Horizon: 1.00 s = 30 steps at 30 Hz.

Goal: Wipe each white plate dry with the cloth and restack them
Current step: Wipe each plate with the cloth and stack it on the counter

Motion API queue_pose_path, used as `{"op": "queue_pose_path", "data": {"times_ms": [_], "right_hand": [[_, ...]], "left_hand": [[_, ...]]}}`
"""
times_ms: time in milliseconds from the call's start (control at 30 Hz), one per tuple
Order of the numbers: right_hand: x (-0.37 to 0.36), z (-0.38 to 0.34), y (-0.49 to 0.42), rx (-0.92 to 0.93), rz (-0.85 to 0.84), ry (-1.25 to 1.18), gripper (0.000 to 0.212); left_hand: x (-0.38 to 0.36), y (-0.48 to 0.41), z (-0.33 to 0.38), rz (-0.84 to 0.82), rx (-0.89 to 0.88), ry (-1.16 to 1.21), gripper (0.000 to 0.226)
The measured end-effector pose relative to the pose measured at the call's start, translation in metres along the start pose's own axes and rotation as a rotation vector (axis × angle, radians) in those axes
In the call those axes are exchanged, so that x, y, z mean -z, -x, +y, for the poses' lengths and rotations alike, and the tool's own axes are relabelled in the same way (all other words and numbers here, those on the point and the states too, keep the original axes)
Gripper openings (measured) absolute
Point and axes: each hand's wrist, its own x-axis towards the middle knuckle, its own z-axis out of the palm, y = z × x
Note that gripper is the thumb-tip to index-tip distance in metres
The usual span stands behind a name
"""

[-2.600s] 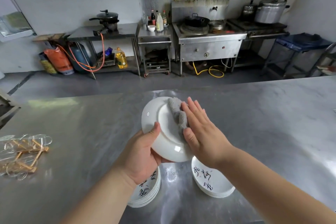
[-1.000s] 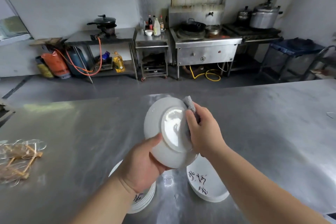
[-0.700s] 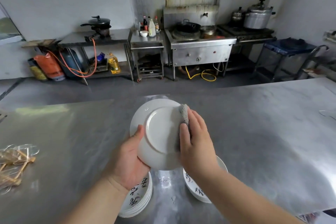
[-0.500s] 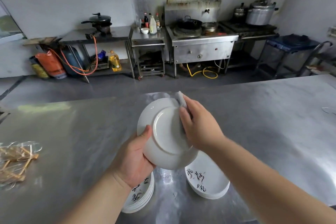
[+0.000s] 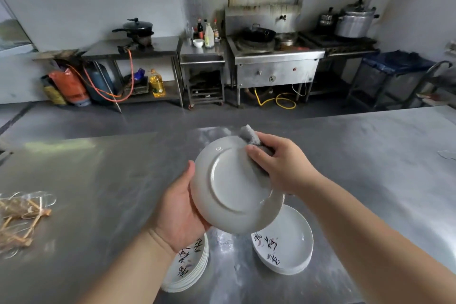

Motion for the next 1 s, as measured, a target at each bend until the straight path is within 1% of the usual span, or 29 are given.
{"op": "queue_pose_path", "data": {"times_ms": [33,67,100,133,200,233,300,367,433,467,533,600,667,700,767,800,867,900,967,1000], "right_hand": [[0.002,-0.001,-0.006,0.036,-0.049,0.109,0.019],[0.001,-0.001,-0.008,0.070,-0.071,0.212,0.026],[-0.003,0.000,-0.007,0.086,-0.056,0.271,0.031],[-0.010,0.003,-0.001,0.076,0.000,0.284,0.034],[-0.033,0.011,0.024,-0.027,0.158,0.193,0.046],[-0.046,0.013,0.039,-0.089,0.206,0.105,0.050],[-0.064,0.015,0.057,-0.189,0.204,-0.049,0.054],[-0.057,0.014,0.045,-0.205,0.190,-0.004,0.048],[-0.034,0.007,0.015,-0.206,0.172,0.078,0.029],[-0.023,0.002,0.002,-0.197,0.171,0.069,0.027],[-0.012,-0.004,-0.008,-0.171,0.212,0.002,0.036],[-0.024,-0.004,0.005,-0.186,0.282,-0.071,0.032],[-0.049,0.002,0.032,-0.155,0.360,-0.154,0.031],[-0.059,0.002,0.045,-0.150,0.389,-0.199,0.032],[-0.060,0.003,0.048,-0.197,0.416,-0.280,0.028],[-0.052,0.006,0.039,-0.206,0.407,-0.277,0.024],[-0.025,0.007,0.018,-0.155,0.295,-0.163,0.019],[-0.010,0.004,0.009,-0.105,0.212,-0.107,0.020],[0.008,-0.002,-0.006,-0.031,0.053,-0.020,0.024],[0.011,-0.002,-0.010,-0.015,0.022,0.036,0.025]], "left_hand": [[0.000,-0.004,0.001,0.017,0.007,-0.028,0.061],[0.000,-0.007,0.001,0.029,0.019,-0.048,0.060],[0.000,-0.009,0.000,0.035,0.026,-0.061,0.059],[0.000,-0.010,0.000,0.034,0.023,-0.069,0.059],[0.003,-0.011,0.001,0.050,0.006,-0.069,0.061],[0.004,-0.012,0.001,0.067,-0.007,-0.070,0.062],[0.004,-0.012,-0.001,0.096,-0.028,-0.088,0.063],[0.002,-0.012,-0.006,0.109,-0.047,-0.105,0.060],[0.000,-0.011,-0.008,0.101,-0.064,-0.126,0.058],[-0.001,-0.011,-0.008,0.084,-0.077,-0.132,0.059],[-0.006,-0.013,-0.006,0.070,-0.115,-0.118,0.061],[-0.010,-0.017,-0.004,0.077,-0.155,-0.093,0.061],[-0.012,-0.018,-0.007,0.086,-0.179,-0.070,0.062],[-0.012,-0.017,-0.010,0.086,-0.174,-0.059,0.062],[-0.011,-0.013,-0.014,0.076,-0.140,-0.025,0.058],[-0.009,-0.011,-0.013,0.061,-0.112,-0.012,0.052],[-0.006,-0.009,-0.008,0.007,-0.054,-0.001,0.044],[-0.005,-0.010,-0.003,0.001,-0.037,-0.006,0.044],[-0.007,-0.015,0.003,0.028,-0.014,-0.028,0.053],[-0.008,-0.018,0.003,0.045,-0.003,-0.046,0.057]]}}
